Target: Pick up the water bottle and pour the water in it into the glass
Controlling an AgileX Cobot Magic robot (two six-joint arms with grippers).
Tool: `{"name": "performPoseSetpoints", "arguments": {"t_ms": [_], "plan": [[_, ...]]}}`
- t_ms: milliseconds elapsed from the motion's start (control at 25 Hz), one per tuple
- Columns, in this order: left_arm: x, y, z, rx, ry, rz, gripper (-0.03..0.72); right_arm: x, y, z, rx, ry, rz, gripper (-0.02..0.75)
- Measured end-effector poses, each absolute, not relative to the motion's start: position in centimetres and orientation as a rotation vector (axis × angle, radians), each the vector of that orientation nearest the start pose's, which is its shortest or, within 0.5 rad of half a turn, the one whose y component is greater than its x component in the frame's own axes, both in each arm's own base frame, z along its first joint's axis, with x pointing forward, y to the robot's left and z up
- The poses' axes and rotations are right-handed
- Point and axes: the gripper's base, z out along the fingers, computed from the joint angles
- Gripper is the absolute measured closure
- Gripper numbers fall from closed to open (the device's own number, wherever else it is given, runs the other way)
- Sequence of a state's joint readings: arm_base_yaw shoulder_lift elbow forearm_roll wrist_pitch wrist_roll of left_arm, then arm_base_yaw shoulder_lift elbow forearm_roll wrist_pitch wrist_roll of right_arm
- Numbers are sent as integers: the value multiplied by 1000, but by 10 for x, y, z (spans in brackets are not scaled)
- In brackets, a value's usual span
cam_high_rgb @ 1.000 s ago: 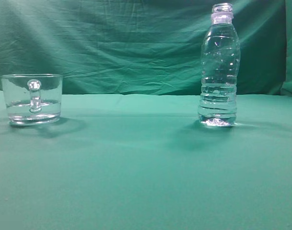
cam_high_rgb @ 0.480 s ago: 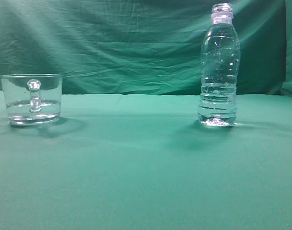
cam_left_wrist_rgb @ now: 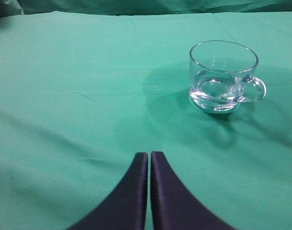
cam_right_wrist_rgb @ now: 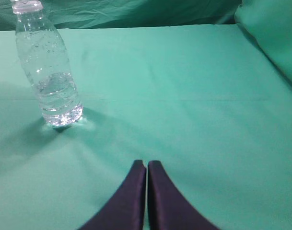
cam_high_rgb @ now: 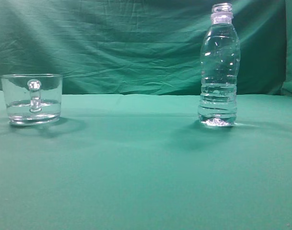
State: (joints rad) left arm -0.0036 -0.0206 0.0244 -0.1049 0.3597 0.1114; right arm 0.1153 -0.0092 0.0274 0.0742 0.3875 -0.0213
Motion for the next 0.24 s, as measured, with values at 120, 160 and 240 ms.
{"name": "performPoseSetpoints", "arguments": {"t_ms": [120, 160, 240], "plan": [[52, -4, 174, 41, 1845, -27, 688, 52, 9, 170, -83, 1889, 138, 738], [52, -4, 174, 41, 1845, -27, 688, 52, 9, 170, -83, 1889, 138, 738], [52, -4, 174, 41, 1845, -27, 688, 52, 9, 170, -83, 1889, 138, 738]]}}
